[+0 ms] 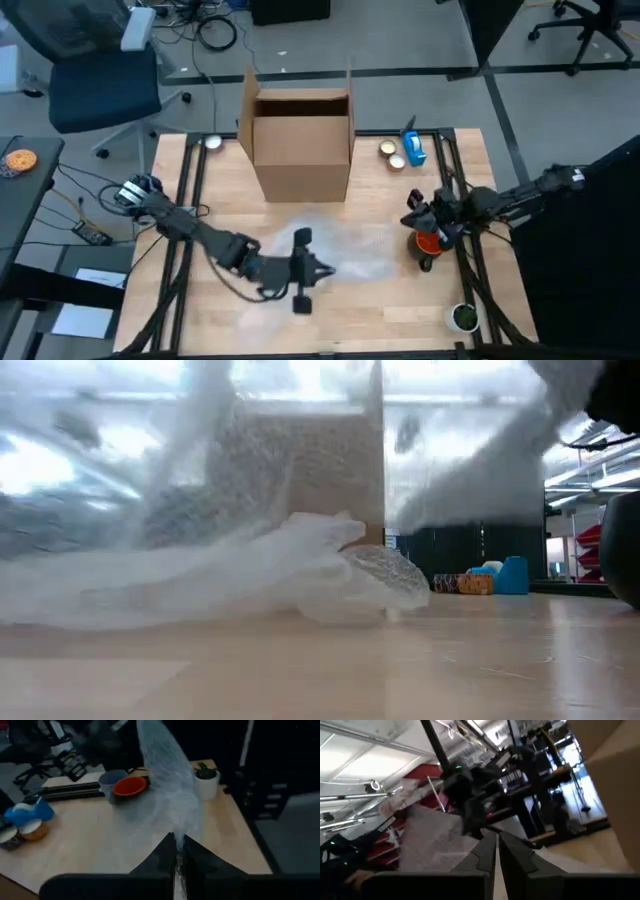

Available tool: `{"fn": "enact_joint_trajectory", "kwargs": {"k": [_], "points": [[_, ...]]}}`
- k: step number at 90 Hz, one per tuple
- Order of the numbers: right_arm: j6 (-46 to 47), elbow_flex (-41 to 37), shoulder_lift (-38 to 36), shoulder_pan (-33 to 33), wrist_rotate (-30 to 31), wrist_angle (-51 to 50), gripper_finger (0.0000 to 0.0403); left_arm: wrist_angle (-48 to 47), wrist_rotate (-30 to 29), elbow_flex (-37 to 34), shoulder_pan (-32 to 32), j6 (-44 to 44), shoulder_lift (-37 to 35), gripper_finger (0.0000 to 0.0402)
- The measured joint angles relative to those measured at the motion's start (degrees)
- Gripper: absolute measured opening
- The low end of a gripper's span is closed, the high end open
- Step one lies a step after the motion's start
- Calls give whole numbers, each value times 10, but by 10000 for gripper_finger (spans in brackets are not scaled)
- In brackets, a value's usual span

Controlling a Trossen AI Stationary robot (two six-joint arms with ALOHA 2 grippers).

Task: Wrap mug
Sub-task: Wrap the orange mug with bubble wrap

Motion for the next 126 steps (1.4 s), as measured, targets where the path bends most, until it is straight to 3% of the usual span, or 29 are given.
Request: {"fn": "enact_joint_trajectory", "kwargs": {"k": [16, 29, 52, 75, 83, 101, 108, 116, 126], "points": [[-19, 2, 129, 24, 31, 140, 0, 204, 148, -113, 72, -9, 8, 0], [-47, 62, 234, 25, 30, 166, 0, 360, 231, -165, 84, -29, 45, 0], [-132, 222, 412, 23, -14, 144, 0, 364, 271, -170, 84, -46, 125, 10], [-115, 324, 553, -9, -15, -25, 0, 364, 374, -170, 83, -81, 99, 52], [-95, 344, 594, -16, -25, -52, 0, 322, 375, -169, 82, -89, 70, 67], [-82, 367, 678, -20, -50, -56, 0, 123, 350, -169, 81, -59, -43, 80], [-64, 373, 713, -20, -52, -57, 0, 43, 294, -169, 73, -39, -90, 80], [-61, 378, 746, -24, -66, -71, 0, -33, 181, -169, 57, -21, -125, 79], [-59, 395, 755, -33, -72, -154, 0, -64, 88, -173, 41, -32, -122, 78]]}}
